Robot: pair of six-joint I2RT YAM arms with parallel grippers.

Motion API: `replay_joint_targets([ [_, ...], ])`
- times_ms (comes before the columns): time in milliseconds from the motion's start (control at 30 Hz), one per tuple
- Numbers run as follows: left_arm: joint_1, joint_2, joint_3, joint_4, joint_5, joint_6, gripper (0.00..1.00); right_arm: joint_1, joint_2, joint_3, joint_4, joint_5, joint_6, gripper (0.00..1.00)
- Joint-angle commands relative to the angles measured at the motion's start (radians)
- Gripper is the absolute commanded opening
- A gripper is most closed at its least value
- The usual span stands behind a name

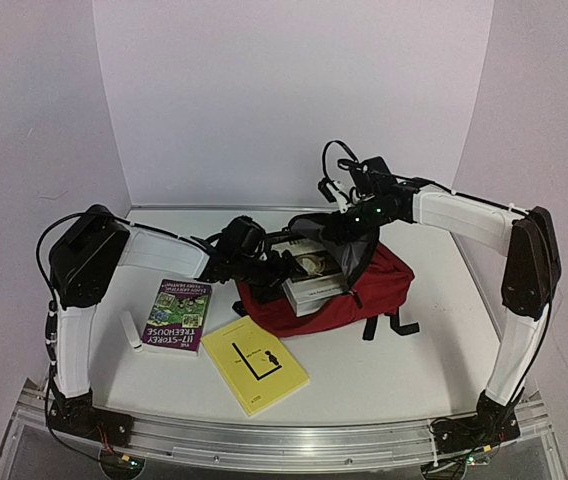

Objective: Pack the student bag
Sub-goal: Place the book in the student bag.

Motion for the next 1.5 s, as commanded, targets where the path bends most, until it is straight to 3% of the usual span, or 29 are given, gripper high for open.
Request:
replay_joint_targets([
  [0,-0.012,-0.114,-0.027,-0.049,-0.086,0.048,0.81,0.000,-0.047,-0.002,0.025,-0.035,0.014,0.00],
  [167,-0.011,-0.133,-0.038,-0.082,-0.118,0.059,0.73,0.000,-0.045,-0.004,0.025,-0.040,0.012,0.00],
  [400,-0.010,-0.039,0.007,-0.036,-0.072,0.062,0.60,0.000,-0.048,-0.003,0.024,-0.062,0.014,0.00],
  [567,-0.010,0.052,0.071,0.011,-0.029,0.066,0.44,0.002,-0.045,-0.002,0.024,-0.090,0.014,0.00],
  [767,-0.012,0.118,0.154,0.086,0.011,0.063,0.32,0.010,-0.026,0.005,0.024,-0.122,0.050,0.00],
  [1067,-0.024,0.289,0.375,0.131,0.109,0.034,0.27,0.020,-0.008,0.046,0.024,-0.137,0.073,0.00],
  [1300,-0.019,0.357,0.424,0.214,0.101,0.050,0.31,0.020,-0.002,0.044,0.025,-0.172,0.096,0.00],
  [1467,-0.017,0.477,0.643,0.116,0.139,0.120,0.34,0.020,0.003,0.045,0.025,-0.165,0.101,0.00],
])
